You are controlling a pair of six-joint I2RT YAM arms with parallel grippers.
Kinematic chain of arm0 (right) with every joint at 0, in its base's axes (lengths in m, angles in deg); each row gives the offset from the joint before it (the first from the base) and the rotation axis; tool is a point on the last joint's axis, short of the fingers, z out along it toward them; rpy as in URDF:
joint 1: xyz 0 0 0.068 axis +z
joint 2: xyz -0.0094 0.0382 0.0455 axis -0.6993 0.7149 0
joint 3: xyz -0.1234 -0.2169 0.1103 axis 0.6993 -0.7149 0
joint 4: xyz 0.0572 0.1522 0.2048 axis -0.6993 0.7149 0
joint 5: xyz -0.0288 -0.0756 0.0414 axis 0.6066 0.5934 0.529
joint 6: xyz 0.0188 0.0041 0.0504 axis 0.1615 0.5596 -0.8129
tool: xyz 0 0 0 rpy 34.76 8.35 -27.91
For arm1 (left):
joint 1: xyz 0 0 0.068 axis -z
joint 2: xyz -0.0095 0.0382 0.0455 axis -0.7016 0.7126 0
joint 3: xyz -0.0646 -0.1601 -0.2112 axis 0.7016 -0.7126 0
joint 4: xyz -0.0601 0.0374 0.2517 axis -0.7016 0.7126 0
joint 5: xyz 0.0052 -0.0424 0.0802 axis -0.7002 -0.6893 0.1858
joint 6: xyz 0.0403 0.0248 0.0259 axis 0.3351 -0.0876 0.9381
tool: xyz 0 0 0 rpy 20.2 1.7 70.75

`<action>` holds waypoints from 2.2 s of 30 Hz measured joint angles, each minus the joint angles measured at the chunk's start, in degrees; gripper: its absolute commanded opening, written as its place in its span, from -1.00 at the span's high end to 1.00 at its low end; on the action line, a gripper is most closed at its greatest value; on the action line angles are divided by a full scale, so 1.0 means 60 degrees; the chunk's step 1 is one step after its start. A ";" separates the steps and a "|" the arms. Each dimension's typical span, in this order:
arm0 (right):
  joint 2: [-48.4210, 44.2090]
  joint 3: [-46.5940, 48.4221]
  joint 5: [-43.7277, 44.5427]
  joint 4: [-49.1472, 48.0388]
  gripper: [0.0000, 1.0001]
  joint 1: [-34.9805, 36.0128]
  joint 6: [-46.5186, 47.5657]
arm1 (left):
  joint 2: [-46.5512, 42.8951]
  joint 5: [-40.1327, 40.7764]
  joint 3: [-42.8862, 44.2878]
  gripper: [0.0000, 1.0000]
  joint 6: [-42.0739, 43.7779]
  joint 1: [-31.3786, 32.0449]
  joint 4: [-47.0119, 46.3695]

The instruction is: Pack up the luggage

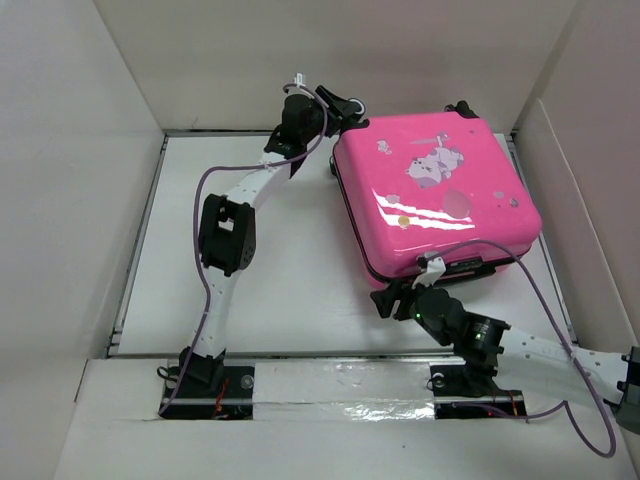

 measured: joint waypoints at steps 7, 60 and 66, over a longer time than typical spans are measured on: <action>0.0914 0.0000 0.0761 -0.0678 0.11 0.0022 0.0138 | 0.0146 0.0106 0.0171 1.00 0.0069 0.0000 0.0208; -0.0849 0.0346 -0.6200 0.1523 1.00 -0.3231 0.3042 | -0.9737 0.3687 -1.4462 1.00 0.0597 -0.2747 -0.4295; -0.0586 0.0470 -0.7253 0.1479 1.00 -0.3271 0.3053 | -0.8914 0.3384 -1.4050 1.00 0.0466 -0.2747 -0.4699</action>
